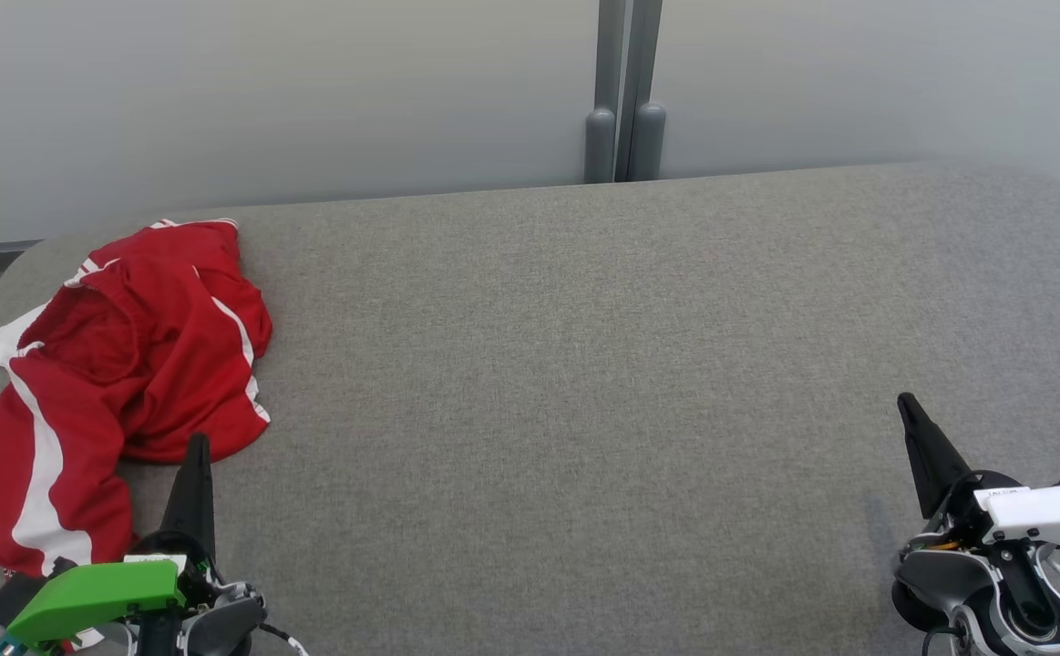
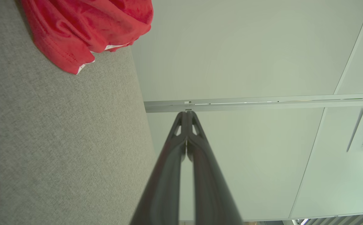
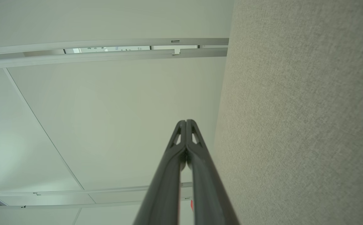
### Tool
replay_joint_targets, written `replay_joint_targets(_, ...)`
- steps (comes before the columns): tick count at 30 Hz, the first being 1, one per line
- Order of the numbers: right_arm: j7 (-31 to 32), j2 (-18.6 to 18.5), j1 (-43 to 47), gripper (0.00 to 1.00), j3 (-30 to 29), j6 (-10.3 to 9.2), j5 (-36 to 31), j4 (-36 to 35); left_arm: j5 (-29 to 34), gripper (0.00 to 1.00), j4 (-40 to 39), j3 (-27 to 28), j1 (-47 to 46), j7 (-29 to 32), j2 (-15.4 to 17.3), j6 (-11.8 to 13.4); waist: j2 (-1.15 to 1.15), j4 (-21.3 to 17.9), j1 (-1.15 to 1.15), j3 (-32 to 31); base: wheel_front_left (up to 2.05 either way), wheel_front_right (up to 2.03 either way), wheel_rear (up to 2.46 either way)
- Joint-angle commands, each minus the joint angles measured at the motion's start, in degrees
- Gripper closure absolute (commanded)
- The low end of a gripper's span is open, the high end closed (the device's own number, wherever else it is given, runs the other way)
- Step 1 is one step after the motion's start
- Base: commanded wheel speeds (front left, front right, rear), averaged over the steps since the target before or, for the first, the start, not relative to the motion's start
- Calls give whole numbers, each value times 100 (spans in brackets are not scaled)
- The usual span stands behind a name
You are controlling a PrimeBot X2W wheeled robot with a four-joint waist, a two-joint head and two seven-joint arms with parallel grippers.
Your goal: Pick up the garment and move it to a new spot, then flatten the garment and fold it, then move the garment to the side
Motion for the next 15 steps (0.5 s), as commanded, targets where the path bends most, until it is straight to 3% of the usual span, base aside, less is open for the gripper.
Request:
replay_joint_targets(1, 17, -16, -69, 100, -1, 4, -6, 9, 11, 100, -18, 4, -92, -5, 19, -3, 0, 0, 0, 0, 0, 0, 0)
replay_joint_targets(15, 17, -16, -69, 100, -1, 5, -6, 9, 11, 100, -18, 4, -92, -5, 20, -3, 0, 0, 0, 0, 0, 0, 0)
